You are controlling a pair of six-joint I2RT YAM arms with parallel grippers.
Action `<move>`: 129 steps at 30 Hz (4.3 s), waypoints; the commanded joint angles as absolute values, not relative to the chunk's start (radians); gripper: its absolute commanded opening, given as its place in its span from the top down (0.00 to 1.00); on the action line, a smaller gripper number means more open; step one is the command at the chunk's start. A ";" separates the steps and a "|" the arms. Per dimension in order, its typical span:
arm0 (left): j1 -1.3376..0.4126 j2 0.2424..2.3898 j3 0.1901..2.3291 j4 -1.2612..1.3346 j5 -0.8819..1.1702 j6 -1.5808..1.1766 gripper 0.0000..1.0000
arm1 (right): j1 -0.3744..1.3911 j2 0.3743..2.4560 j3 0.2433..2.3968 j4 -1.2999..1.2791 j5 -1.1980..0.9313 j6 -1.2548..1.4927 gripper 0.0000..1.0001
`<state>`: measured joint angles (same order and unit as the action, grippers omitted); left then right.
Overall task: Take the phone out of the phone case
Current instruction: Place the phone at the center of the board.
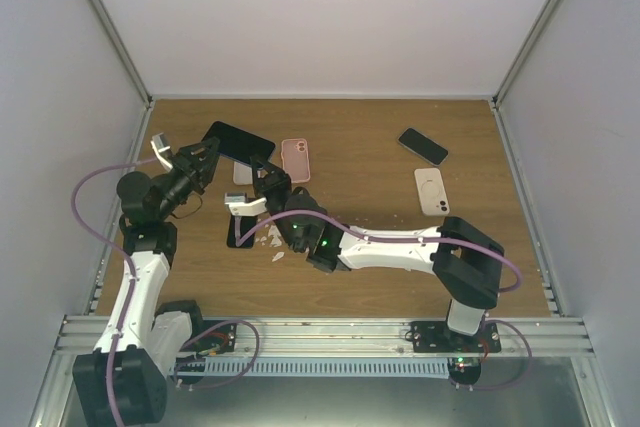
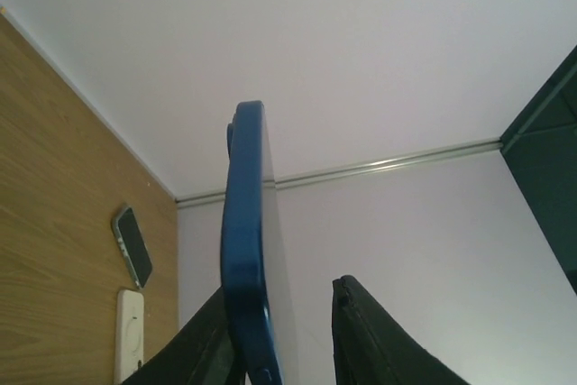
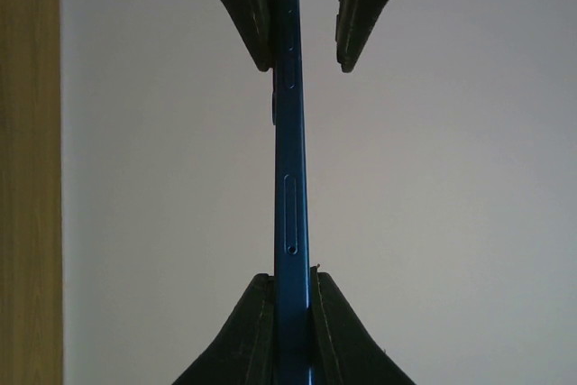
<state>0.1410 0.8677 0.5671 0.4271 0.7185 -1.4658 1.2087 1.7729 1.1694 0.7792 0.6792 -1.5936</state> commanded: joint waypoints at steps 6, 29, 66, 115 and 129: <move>0.140 0.867 0.602 0.371 0.684 -1.439 0.97 | 1.221 1.756 1.201 0.866 0.698 -1.569 0.91; 0.140 1.119 0.820 0.145 0.892 -1.065 1.00 | 1.151 1.458 1.037 0.293 0.712 -1.281 0.00; -0.096 1.689 0.993 -0.439 1.177 -0.079 1.00 | 0.629 1.018 0.898 -0.145 0.569 -0.937 0.00; -0.126 1.799 0.970 -0.342 0.995 -0.139 0.46 | 0.592 1.028 0.934 -0.232 0.515 -0.858 0.00; -0.124 1.654 0.930 -0.335 0.951 -0.140 0.19 | 0.577 1.019 0.936 -0.249 0.506 -0.837 0.00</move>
